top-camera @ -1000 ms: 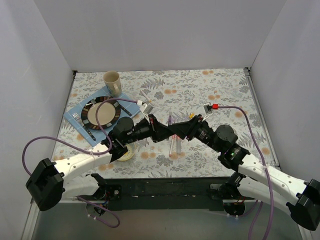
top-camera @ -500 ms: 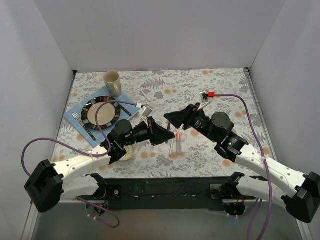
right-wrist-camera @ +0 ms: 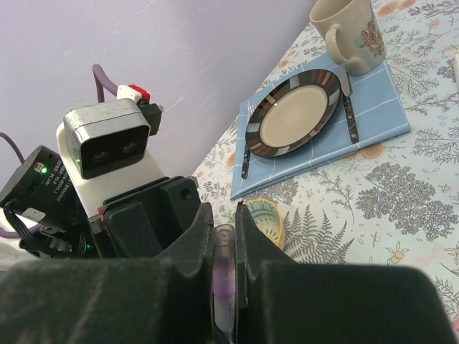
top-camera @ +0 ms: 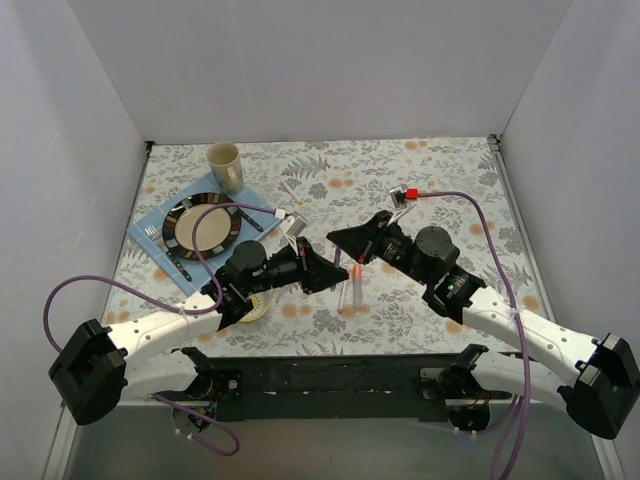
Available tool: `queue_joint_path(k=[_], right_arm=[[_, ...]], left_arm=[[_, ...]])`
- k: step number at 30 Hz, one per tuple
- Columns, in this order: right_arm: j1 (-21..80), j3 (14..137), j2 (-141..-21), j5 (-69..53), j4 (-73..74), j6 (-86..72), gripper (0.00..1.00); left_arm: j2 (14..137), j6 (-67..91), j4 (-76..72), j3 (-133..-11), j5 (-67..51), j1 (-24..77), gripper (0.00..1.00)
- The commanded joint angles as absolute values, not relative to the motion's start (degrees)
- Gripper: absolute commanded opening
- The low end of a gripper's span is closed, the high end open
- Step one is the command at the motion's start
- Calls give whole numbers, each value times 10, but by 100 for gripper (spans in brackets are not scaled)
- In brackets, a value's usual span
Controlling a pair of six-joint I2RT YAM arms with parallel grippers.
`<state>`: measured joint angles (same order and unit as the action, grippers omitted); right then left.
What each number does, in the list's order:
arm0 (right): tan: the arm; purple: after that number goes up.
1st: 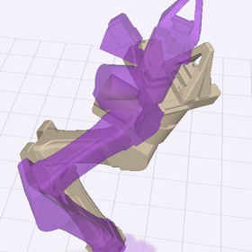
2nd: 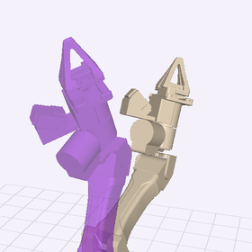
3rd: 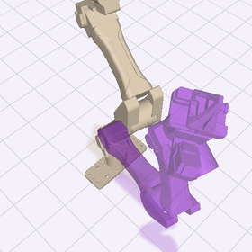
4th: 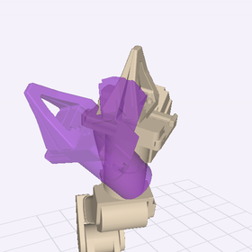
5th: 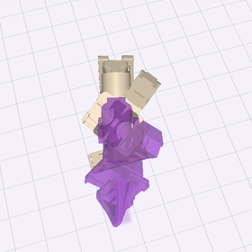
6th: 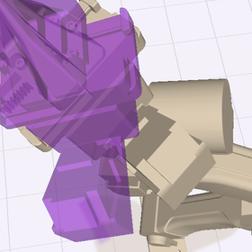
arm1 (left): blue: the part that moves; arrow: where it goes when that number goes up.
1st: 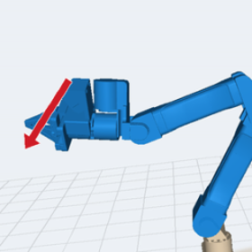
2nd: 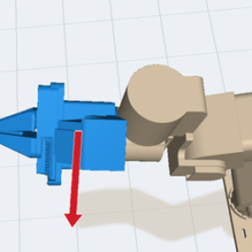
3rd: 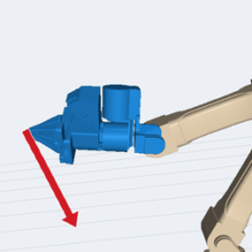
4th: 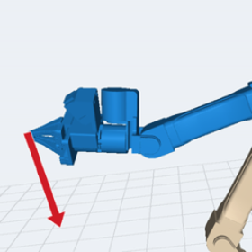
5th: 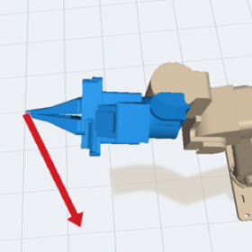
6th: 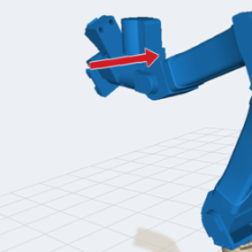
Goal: Insert the pens into the pen caps
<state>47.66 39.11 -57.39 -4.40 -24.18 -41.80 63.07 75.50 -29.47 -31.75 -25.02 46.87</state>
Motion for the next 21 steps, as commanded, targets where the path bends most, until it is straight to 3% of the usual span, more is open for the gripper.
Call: queue_joint_path(k=[1, 9, 21], right_arm=[[525, 335, -577, -101, -253, -434, 1], [587, 273, -575, -65, -258, -446, 1], [661, 269, -671, -33, -301, -486, 1]], left_arm=[[640, 737, -330, -363, -187, 456, 0], [688, 782, -353, -420, -234, 360, 0], [730, 735, -316, -477, -178, 356, 0]])
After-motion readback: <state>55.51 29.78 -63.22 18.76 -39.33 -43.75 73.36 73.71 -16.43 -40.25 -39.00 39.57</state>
